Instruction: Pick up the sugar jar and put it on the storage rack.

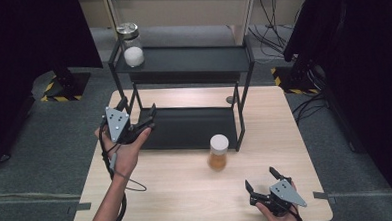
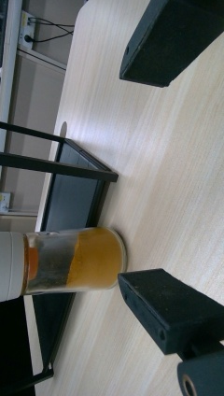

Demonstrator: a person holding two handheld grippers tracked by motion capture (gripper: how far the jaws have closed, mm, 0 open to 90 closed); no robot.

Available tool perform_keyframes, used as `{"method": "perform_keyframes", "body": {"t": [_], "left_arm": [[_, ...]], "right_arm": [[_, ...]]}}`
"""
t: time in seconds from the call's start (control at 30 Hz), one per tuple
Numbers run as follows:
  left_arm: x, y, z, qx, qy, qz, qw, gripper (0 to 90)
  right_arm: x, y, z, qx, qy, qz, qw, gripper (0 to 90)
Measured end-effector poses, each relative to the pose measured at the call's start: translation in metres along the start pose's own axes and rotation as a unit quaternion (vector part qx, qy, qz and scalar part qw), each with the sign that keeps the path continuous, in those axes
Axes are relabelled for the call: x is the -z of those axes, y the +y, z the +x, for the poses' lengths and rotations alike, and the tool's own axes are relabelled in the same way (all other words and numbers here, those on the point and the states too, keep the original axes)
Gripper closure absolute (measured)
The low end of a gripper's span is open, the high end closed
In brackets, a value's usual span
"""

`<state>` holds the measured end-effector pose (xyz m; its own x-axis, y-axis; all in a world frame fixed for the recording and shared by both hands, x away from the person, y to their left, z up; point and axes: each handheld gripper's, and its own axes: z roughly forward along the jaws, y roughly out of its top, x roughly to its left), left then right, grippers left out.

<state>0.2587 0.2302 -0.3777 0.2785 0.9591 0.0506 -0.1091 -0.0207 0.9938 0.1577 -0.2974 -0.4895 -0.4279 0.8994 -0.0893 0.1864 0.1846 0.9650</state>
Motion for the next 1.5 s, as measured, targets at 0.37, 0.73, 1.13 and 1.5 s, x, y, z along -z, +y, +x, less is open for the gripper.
{"method": "perform_keyframes", "body": {"t": [0.37,0.73,1.13,1.5], "left_arm": [[0.012,-0.024,-0.003,0.005,0.000,0.014,0.9999,10.7],[0.028,-0.049,-0.007,0.012,-0.003,0.025,0.9996,10.8],[0.048,-0.081,-0.013,0.027,-0.015,0.049,0.9983,10.8],[0.069,-0.117,-0.019,0.025,-0.035,0.095,0.9946,10.8]], "right_arm": [[0.000,0.000,0.000,0.001,0.000,0.000,1.0000,4.5],[0.000,0.000,0.001,0.002,0.001,0.000,1.0000,4.5],[0.000,0.000,0.001,0.001,0.000,0.000,1.0000,4.5],[0.000,0.000,0.001,0.004,0.001,0.000,1.0000,4.4]]}}
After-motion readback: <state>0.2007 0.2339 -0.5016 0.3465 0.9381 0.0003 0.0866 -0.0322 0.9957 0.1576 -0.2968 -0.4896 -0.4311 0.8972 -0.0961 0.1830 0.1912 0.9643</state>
